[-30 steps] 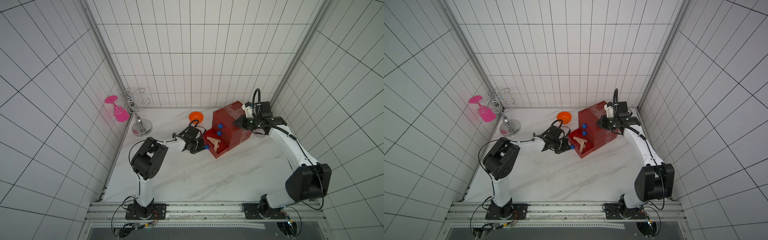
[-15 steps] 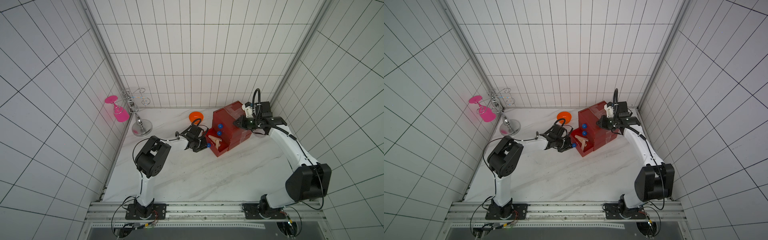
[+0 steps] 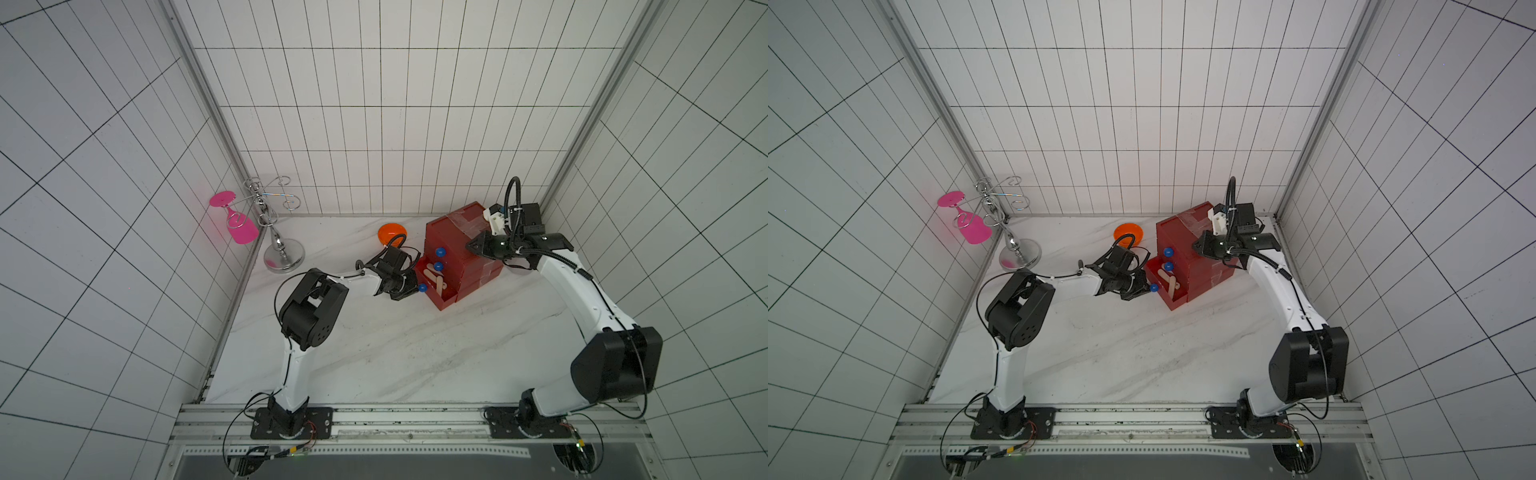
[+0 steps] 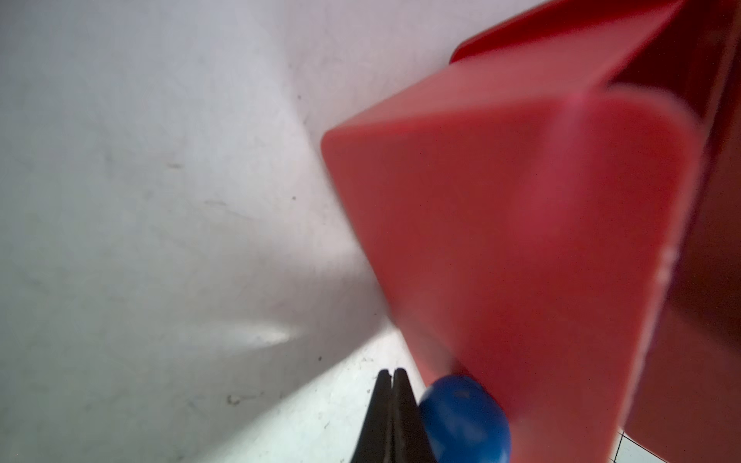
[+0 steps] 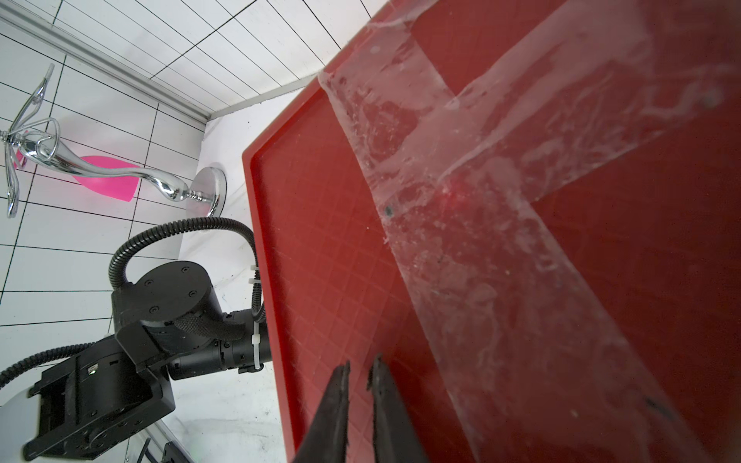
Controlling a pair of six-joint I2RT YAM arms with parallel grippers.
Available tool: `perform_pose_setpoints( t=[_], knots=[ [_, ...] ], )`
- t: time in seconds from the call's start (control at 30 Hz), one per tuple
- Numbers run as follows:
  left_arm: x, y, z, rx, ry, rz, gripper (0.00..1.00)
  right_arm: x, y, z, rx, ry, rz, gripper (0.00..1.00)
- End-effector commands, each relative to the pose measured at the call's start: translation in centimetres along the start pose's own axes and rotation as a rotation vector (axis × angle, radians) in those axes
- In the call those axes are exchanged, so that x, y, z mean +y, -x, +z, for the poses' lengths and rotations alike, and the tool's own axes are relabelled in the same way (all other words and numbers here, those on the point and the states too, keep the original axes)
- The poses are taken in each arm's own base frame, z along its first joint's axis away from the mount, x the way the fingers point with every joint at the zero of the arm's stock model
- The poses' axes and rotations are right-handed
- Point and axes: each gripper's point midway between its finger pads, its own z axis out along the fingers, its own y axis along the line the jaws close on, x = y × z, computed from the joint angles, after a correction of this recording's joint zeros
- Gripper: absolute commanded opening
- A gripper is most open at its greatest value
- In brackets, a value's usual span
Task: Place the fruit knives into the drawer by color
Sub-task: Close the drawer in the storage box.
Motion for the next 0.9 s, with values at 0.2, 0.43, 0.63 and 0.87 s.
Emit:
perform_pose_setpoints(
  t=[0.2,0.43,0.63,0.87],
  knots=[
    [-2.2,1.2,1.1,-0.018,-0.074,-0.003,0.00,-8.9,-17.4,3.0,0.625,-0.325,0.240,0.16],
    [-2.8,1.5,1.8,-0.015,-0.101,-0.012,0.00,-9.0,-17.7,3.1,0.632,-0.324,0.246,0.16],
    [-3.7,1.8,2.3,-0.018,-0.129,-0.016,0.00,-9.0,-17.9,3.2,0.638,-0.323,0.252,0.16],
    [-4.6,2.1,2.8,-0.019,-0.154,-0.020,0.00,-9.1,-18.2,3.2,0.644,-0.325,0.255,0.16]
  ],
)
